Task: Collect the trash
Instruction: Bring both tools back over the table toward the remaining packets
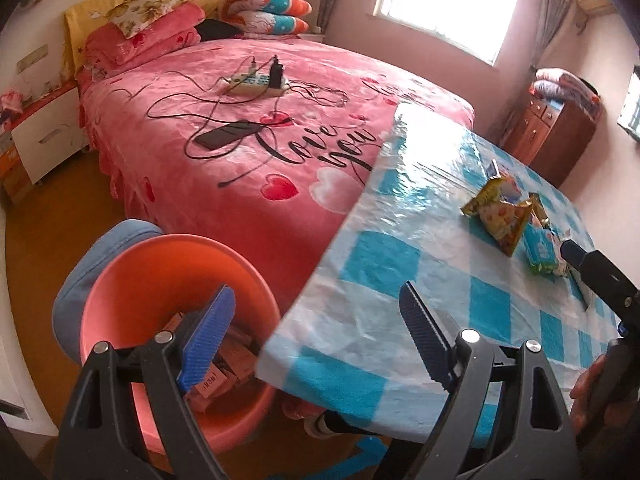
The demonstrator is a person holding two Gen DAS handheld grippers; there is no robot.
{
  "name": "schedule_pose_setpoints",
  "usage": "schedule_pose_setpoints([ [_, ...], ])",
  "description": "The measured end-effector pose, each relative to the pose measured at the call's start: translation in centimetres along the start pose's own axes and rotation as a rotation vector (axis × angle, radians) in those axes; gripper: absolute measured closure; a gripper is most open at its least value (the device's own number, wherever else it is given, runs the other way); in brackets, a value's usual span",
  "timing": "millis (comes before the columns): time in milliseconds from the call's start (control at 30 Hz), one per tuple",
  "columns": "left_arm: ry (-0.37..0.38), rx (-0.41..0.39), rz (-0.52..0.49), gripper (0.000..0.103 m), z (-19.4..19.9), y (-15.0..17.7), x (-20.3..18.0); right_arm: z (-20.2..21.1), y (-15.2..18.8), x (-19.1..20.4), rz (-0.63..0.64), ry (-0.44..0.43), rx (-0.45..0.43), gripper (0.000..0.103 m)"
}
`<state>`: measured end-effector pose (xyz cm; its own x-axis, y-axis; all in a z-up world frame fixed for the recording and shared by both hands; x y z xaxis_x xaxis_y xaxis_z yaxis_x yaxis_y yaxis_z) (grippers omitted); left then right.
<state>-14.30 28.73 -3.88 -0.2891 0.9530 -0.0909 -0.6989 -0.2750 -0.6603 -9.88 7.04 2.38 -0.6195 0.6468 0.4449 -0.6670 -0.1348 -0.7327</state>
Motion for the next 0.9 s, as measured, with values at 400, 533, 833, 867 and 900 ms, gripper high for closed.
schedule_pose_setpoints([
  [400, -0.001, 0.037, -0.136, 0.018, -0.1, 0.2, -5.8, 2.3, 0.1, -3.6, -0.04, 0.026, 0.001, 0.005],
  [533, 0.02, 0.052, -0.171, 0.018, -0.4, 0.3, -7.7, 3.0, 0.3, -4.9, -0.056, 0.034, 0.0, 0.005],
  [833, 0.036, 0.085, -0.214, 0.018, -0.9, 0.9, -10.7, 4.5, 0.6, -7.8, -0.106, 0.08, 0.017, 0.005],
  [867, 0.038, 0.089, -0.217, 0.018, -1.0, 1.0, -11.0, 4.7, 0.6, -8.2, -0.11, 0.084, 0.017, 0.005],
  [900, 0.04, 0.093, -0.221, 0.018, -1.0, 1.1, -11.3, 5.0, 0.5, -8.6, -0.117, 0.089, 0.01, 0.005],
])
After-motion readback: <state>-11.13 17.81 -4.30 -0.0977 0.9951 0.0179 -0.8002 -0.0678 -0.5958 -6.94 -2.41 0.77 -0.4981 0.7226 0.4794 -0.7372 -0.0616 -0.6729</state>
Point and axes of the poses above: each gripper's, at about its wrist camera, not at the fingertips, and z roughly against the way its jaws point, x to its left, y to its underside, the point moved 9 cm from there along -z, roughly the way its jaws point, and after that the axes turned 7 degrees about -z, right-handed, at the moved point
